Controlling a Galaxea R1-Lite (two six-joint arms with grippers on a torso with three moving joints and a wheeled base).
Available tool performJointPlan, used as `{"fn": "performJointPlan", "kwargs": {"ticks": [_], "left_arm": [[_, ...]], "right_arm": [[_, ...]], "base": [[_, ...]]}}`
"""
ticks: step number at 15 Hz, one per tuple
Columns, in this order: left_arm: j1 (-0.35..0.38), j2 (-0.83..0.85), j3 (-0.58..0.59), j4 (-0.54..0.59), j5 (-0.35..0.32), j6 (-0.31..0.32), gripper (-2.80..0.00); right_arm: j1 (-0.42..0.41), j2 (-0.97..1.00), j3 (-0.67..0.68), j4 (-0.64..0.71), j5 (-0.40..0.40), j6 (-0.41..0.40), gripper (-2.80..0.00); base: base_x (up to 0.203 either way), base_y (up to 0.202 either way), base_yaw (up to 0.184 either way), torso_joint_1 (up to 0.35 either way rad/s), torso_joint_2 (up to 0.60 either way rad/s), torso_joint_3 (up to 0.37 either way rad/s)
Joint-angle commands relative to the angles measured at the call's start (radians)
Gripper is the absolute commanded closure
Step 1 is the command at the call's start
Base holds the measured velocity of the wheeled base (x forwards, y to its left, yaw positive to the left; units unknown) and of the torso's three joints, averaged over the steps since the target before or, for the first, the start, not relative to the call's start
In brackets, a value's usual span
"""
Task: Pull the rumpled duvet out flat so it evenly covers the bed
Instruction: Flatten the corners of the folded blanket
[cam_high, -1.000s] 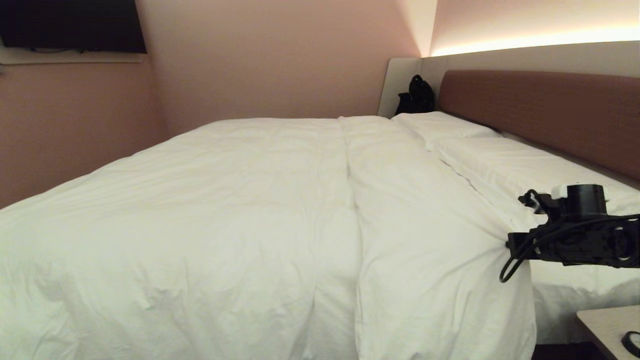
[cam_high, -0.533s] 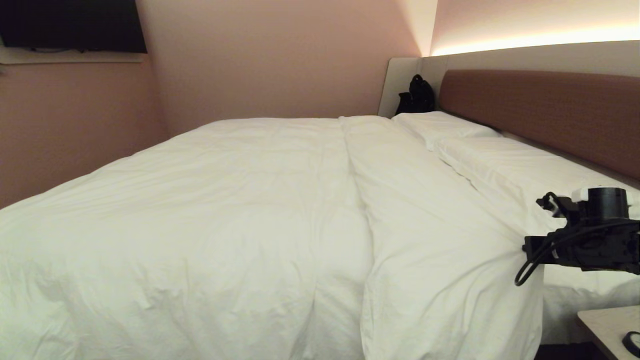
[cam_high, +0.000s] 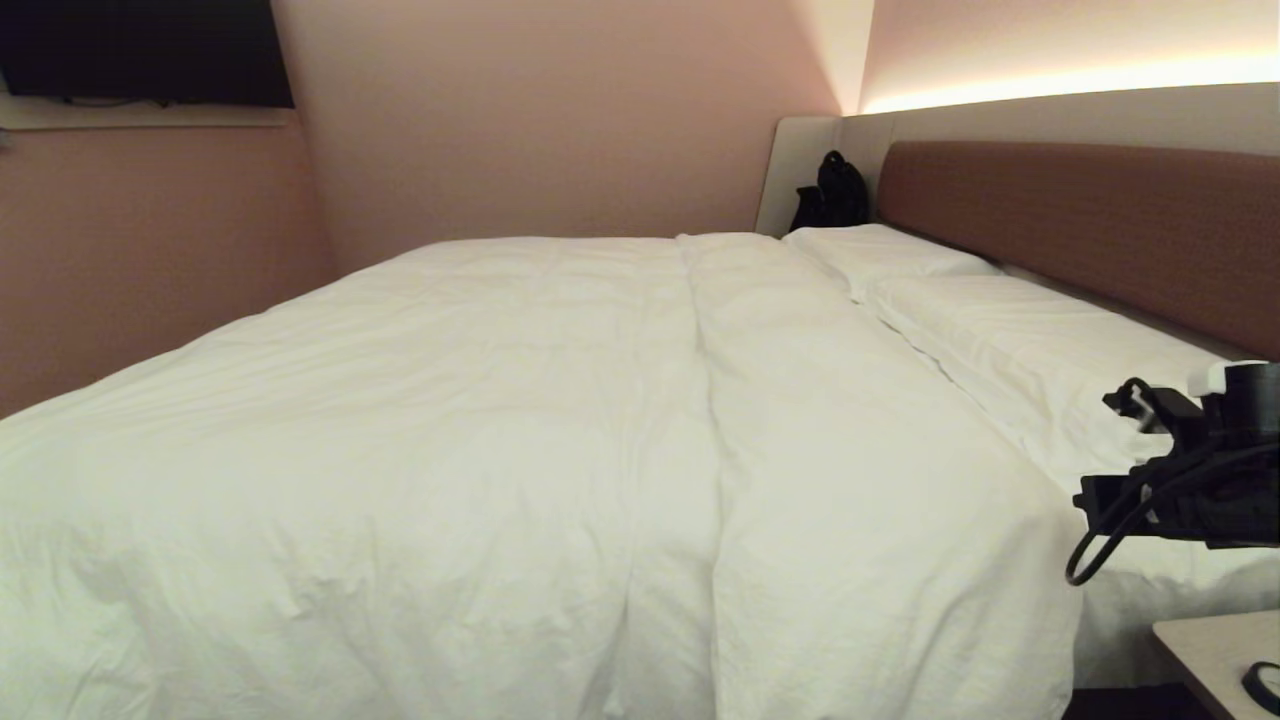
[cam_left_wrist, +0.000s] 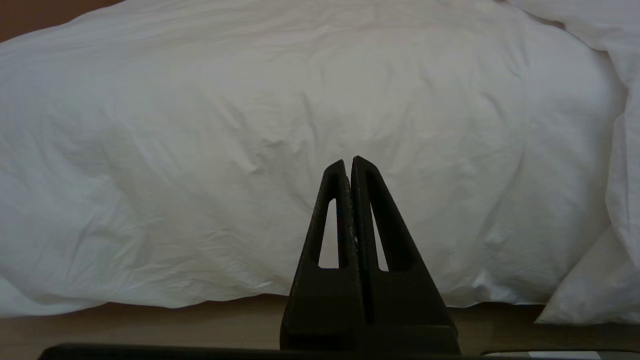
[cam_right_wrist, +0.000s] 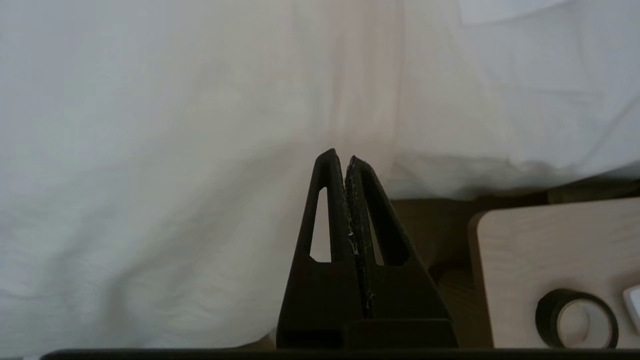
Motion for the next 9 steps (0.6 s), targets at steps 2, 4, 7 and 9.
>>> {"fn": "performJointPlan", "kwargs": {"ticks": [2, 4, 7, 9], "left_arm": [[0.000, 0.001, 0.000, 0.000, 0.000, 0.000, 0.00], [0.000, 0.001, 0.000, 0.000, 0.000, 0.000, 0.00], [0.000, 0.001, 0.000, 0.000, 0.000, 0.000, 0.00], [0.000, 0.000, 0.000, -0.002, 0.000, -0.002, 0.00]], "right_arm": [[0.000, 0.055, 0.006, 0.010, 0.003, 0.000, 0.00], [0.000, 0.054, 0.013, 0.010, 0.003, 0.001, 0.00], [0.002, 0.045, 0.037, 0.009, 0.003, -0.006, 0.00], [0.010, 0.041, 0.073, 0.008, 0.003, -0.011, 0.00]], "base": [[0.000, 0.000, 0.000, 0.000, 0.00, 0.000], [0.000, 0.000, 0.000, 0.000, 0.00, 0.000], [0.000, 0.000, 0.000, 0.000, 0.00, 0.000], [0.000, 0.000, 0.000, 0.000, 0.00, 0.000]]}}
